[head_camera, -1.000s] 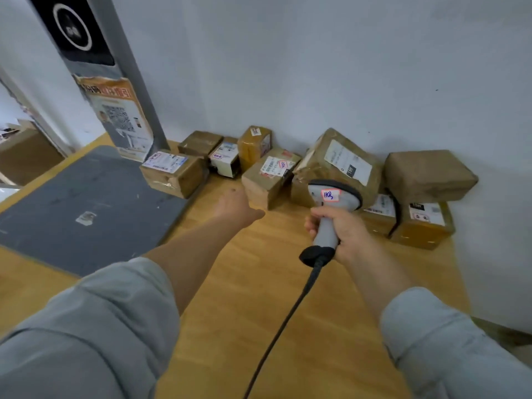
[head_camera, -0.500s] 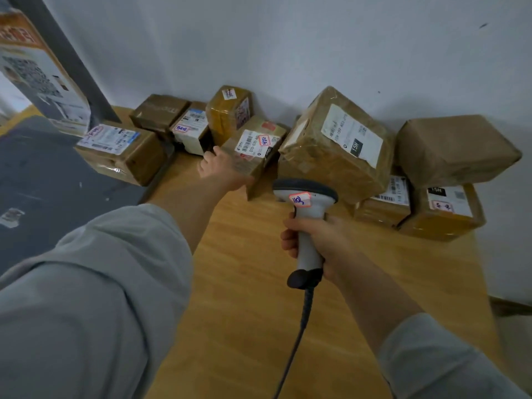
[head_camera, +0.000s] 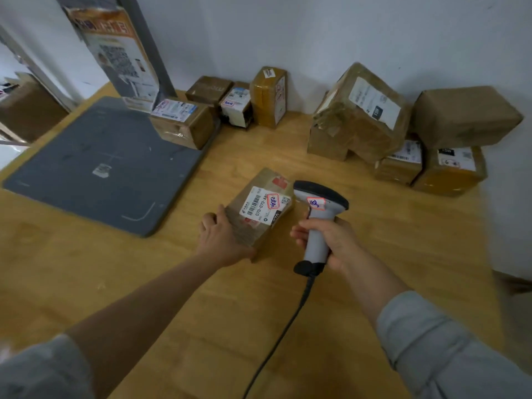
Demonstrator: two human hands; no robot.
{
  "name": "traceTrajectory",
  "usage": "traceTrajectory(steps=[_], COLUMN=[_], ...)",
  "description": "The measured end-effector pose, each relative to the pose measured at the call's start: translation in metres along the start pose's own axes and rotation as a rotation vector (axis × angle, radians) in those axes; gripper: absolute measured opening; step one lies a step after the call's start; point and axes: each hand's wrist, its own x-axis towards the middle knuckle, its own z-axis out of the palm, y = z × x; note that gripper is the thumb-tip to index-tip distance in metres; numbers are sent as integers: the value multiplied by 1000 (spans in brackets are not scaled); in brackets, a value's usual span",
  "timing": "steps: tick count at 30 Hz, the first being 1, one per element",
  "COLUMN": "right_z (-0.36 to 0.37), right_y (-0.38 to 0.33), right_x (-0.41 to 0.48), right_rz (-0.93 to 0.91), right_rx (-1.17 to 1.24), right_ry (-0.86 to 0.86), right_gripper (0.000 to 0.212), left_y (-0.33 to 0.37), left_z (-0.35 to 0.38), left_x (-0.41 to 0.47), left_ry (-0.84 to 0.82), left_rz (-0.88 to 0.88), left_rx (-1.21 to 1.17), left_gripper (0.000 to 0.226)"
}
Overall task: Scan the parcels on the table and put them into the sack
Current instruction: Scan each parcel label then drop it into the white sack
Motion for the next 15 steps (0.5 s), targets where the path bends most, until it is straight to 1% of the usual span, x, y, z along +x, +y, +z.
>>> traceTrajectory(steps=[3, 6, 11, 15], right_z=[6, 10, 28, 41], right_y=[21, 35, 37, 37], right_x=[-22, -40, -72, -89], right_rz=[7, -17, -141, -244], right_rx=[-76, -201, -427, -520], right_ry=[-41, -89, -110, -105], right_gripper=[8, 10, 13, 17], left_y=[-25, -44, -59, -63], left_z=[1, -6, -35, -62], left_x=[-32, -52, -64, -68], left_ry=[-6, 62, 253, 330], left_rz=[24, 123, 327, 361], left_rx=[-23, -21, 162, 267], left_gripper=[135, 132, 124, 116])
